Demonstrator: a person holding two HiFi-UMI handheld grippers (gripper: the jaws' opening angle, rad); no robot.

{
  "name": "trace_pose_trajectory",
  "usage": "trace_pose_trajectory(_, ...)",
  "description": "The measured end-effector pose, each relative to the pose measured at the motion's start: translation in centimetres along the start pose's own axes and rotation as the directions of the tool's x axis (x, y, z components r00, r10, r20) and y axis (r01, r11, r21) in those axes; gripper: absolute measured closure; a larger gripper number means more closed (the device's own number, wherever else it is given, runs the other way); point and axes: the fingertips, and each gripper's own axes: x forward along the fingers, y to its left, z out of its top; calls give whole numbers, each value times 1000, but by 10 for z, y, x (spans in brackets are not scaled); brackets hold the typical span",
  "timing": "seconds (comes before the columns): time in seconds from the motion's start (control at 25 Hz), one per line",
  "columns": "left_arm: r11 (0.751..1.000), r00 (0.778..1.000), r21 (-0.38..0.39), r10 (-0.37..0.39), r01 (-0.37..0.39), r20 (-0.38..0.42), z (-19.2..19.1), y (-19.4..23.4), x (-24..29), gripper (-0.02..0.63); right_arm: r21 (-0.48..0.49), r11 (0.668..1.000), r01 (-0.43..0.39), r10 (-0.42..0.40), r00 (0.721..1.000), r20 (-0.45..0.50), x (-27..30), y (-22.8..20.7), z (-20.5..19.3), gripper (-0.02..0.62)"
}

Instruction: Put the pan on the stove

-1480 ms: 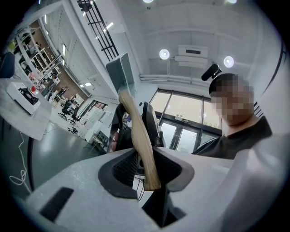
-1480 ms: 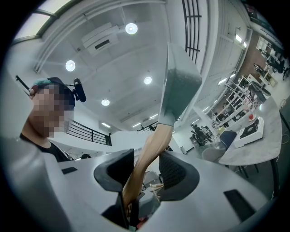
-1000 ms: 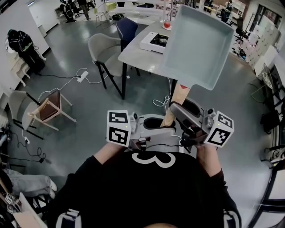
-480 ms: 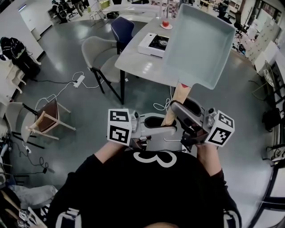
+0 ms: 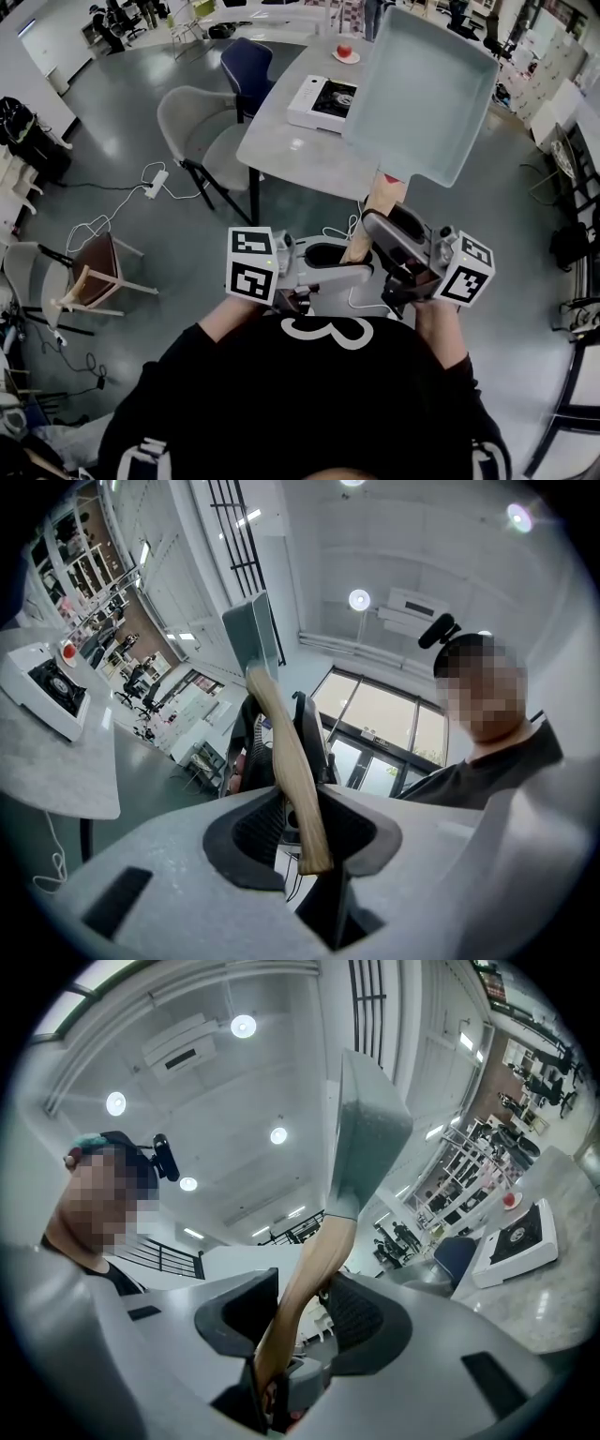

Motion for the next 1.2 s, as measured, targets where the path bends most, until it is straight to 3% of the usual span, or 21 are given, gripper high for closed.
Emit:
trace_pose_trajectory(0.36,998,998,-2,-59,59,-27,46,50,-41,495,-20,999,46,-46,998,33,59,-50,11,436)
trace_pose_trajectory(1.2,996,996,-37,-83,82,-23,62,98,-48,495,-6,996,90,-90,996,29,75,-100,16,436)
